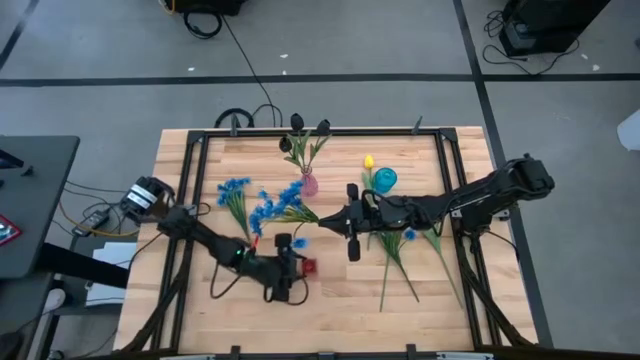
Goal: Sort flowers into vase by color
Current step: Put the blue flowers into the red vase
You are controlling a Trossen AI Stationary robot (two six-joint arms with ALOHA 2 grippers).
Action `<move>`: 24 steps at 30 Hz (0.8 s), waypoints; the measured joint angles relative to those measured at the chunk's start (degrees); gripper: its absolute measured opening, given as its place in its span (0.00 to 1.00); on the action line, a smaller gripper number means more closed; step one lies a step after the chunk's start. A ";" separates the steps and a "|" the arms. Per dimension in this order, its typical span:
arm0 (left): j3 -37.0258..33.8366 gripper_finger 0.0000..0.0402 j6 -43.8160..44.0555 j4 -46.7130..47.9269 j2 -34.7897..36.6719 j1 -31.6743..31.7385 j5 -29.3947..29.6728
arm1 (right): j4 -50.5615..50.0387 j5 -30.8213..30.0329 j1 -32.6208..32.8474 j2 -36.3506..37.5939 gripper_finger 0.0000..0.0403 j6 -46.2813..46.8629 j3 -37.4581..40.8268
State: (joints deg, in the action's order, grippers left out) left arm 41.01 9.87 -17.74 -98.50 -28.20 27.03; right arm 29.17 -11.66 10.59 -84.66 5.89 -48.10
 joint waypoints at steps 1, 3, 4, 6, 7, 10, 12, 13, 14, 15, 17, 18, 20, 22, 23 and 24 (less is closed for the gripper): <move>0.00 0.60 -0.98 -0.44 0.00 1.06 -1.19 | -0.51 0.00 -0.16 0.46 0.05 -0.48 0.00; 0.00 0.60 -2.63 -0.95 -0.02 3.18 -3.23 | 0.05 -0.01 -0.57 1.57 0.05 -1.59 0.73; 0.00 0.60 -3.58 -1.05 -0.02 4.24 -4.09 | 0.51 -0.02 -0.96 2.38 0.05 -1.92 1.46; 0.00 0.60 -5.22 -1.29 -0.02 6.46 -5.65 | 1.96 -0.04 -1.96 4.03 0.05 -2.54 3.18; -0.02 0.60 -6.19 -1.55 -0.02 7.56 -6.59 | 3.29 -0.03 -2.53 4.92 0.05 -2.84 4.34; -1.56 0.60 -9.61 -5.55 -0.02 11.28 -10.61 | 9.25 1.49 -4.71 7.15 0.05 -3.08 8.25; -3.46 0.60 -11.15 -9.70 -0.02 14.32 -14.10 | 14.00 2.85 -6.34 7.87 0.05 -3.02 10.96; -4.38 0.60 -11.56 -11.56 -0.02 15.99 -15.92 | 16.40 3.51 -7.11 7.98 0.05 -2.78 12.21; -5.10 0.60 -12.13 -12.86 -0.02 17.59 -17.52 | 18.79 4.22 -7.78 7.96 0.05 -2.53 13.41; -5.69 0.60 -12.59 -14.01 -0.02 19.23 -19.01 | 20.98 4.83 -8.41 7.93 0.05 -2.11 14.47; -6.73 0.60 -13.26 -16.11 -0.04 22.02 -21.63 | 25.13 5.81 -9.43 7.47 0.05 -1.45 15.96; -7.03 0.60 -13.82 -16.84 -0.07 23.31 -22.98 | 27.44 6.12 -9.73 7.00 0.05 -1.18 16.48; -7.43 0.60 -14.50 -17.95 -0.15 25.37 -25.19 | 31.99 6.85 -10.14 4.97 0.05 -0.96 17.46; -7.63 0.60 -15.08 -18.49 -0.15 27.09 -26.49 | 36.81 7.21 -10.19 2.00 0.05 -0.96 17.49; -7.63 0.60 -15.31 -18.66 -0.15 27.72 -26.95 | 39.63 7.27 -10.15 0.36 0.05 -0.96 17.29; -7.63 0.60 -15.34 -18.89 -0.17 28.24 -27.04 | 41.53 7.31 -10.14 -1.30 0.06 -0.96 17.00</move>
State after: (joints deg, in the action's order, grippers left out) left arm 33.39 -5.48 -36.63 -98.67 0.03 0.00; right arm 70.70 -4.35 0.45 -85.96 4.93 -31.09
